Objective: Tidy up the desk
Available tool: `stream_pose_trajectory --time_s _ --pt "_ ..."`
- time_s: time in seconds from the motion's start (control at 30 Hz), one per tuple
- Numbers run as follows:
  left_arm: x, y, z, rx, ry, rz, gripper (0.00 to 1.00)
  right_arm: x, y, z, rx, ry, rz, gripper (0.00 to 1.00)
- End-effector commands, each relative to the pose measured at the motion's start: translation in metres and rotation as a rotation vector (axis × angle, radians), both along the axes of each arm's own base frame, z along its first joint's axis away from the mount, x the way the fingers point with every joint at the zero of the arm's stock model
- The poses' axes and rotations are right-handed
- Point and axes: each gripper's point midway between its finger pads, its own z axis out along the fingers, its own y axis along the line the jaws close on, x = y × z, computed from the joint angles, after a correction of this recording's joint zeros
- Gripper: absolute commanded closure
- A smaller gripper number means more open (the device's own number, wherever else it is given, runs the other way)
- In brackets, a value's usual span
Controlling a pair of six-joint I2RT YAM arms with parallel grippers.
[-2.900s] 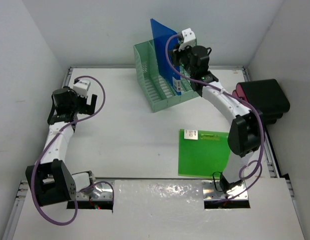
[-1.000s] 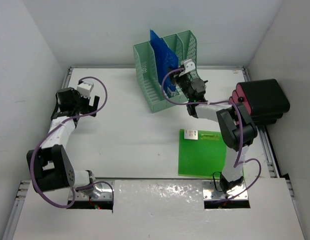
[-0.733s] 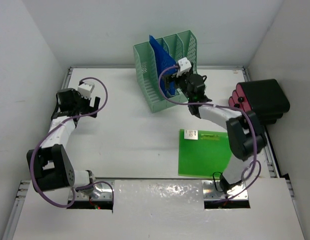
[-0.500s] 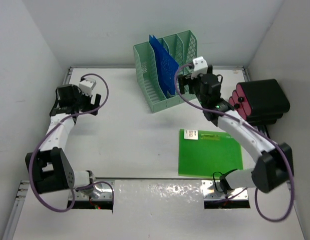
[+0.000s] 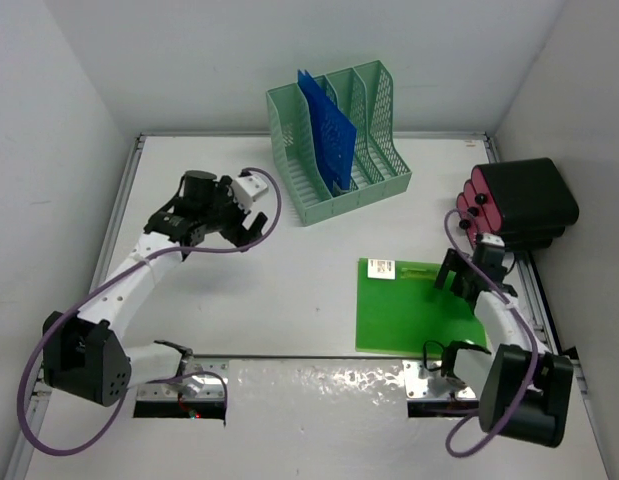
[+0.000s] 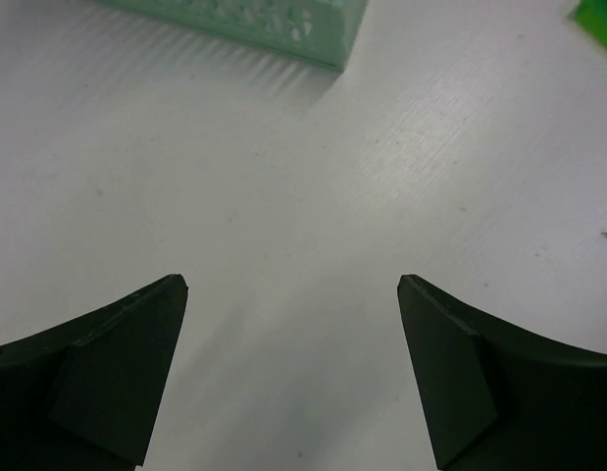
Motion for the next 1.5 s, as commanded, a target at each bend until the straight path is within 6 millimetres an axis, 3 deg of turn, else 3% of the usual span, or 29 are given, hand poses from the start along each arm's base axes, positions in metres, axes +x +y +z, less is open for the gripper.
stream_pose_trajectory --time_s 0.0,0.17,0.4,0.5,0.57,0.67,0.73,0.9,1.0,1.23,1.47 --pt "0.002 -0.023 0.018 -0.028 -0.044 -0.036 0.12 0.022 -0.019 0.008 0.086 -0.138 -0.137 0.01" --pt "-0.007 -0.044 0.001 -0.028 -0.009 -0.092 0.12 0.035 -0.028 0.002 0.118 -0.162 -0.171 0.01" --pt "-0.005 -0.046 -0.009 -0.004 -0.016 -0.108 0.11 0.044 -0.068 -0.001 0.076 -0.182 -0.256 0.01" --pt "0.0 -0.045 -0.007 0.003 -0.036 -0.101 0.11 0.053 -0.068 0.001 0.098 -0.2 -0.208 0.03" --pt "0.002 -0.045 -0.009 0.009 -0.035 -0.101 0.11 0.066 -0.06 0.015 0.118 -0.252 -0.12 0.06" --pt "0.005 -0.047 -0.01 0.009 -0.03 -0.099 0.11 0.072 -0.065 0.029 0.077 -0.317 -0.112 0.05" --pt "0.007 -0.048 -0.013 0.003 -0.018 -0.097 0.11 0.072 -0.062 0.024 0.092 -0.302 -0.101 0.04" --pt "0.009 -0.048 -0.013 0.004 -0.019 -0.091 0.11 0.056 -0.043 -0.019 0.22 -0.158 -0.122 0.09" --pt "0.009 -0.046 -0.012 0.019 -0.023 -0.086 0.1 0.05 -0.03 -0.029 0.266 -0.154 -0.098 0.09" --pt "0.008 -0.044 -0.011 0.031 -0.02 -0.089 0.1 0.047 0.004 -0.032 0.22 -0.066 0.066 0.18" --pt "0.005 -0.044 -0.016 0.031 -0.009 -0.094 0.1 0.047 0.044 -0.005 0.204 -0.108 0.218 0.23"
